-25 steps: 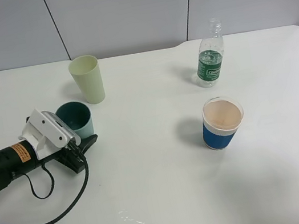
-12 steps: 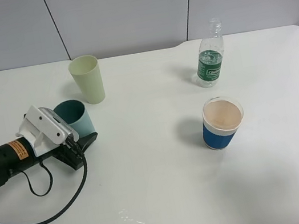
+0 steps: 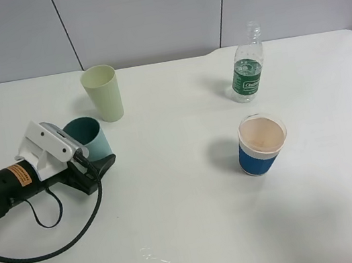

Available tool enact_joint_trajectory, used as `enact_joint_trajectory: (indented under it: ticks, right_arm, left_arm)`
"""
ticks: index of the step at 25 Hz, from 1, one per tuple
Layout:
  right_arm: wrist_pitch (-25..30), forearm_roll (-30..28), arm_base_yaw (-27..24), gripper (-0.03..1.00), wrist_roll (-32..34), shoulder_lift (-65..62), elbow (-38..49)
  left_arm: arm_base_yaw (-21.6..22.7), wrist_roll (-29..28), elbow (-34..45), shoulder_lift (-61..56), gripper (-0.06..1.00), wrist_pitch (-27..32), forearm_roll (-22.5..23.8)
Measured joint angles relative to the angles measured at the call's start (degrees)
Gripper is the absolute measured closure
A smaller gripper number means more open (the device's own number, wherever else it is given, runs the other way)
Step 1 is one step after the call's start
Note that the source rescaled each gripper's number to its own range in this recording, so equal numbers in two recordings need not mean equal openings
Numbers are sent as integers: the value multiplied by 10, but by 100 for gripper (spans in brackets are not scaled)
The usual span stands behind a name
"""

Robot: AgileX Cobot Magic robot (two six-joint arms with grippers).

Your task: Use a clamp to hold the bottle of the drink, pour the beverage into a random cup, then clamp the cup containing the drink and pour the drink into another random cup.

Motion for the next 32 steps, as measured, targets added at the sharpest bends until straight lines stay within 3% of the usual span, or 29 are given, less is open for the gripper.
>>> enact_joint_trajectory:
  ticks: [17, 32]
  right_arm:
    - [0, 0, 0, 12, 0, 0, 0]
    - [0, 0, 0, 12, 0, 0, 0]
  left_arm:
    - [0, -109, 14, -46, 7, 3, -1]
    - [0, -132, 34, -78, 7, 7, 12]
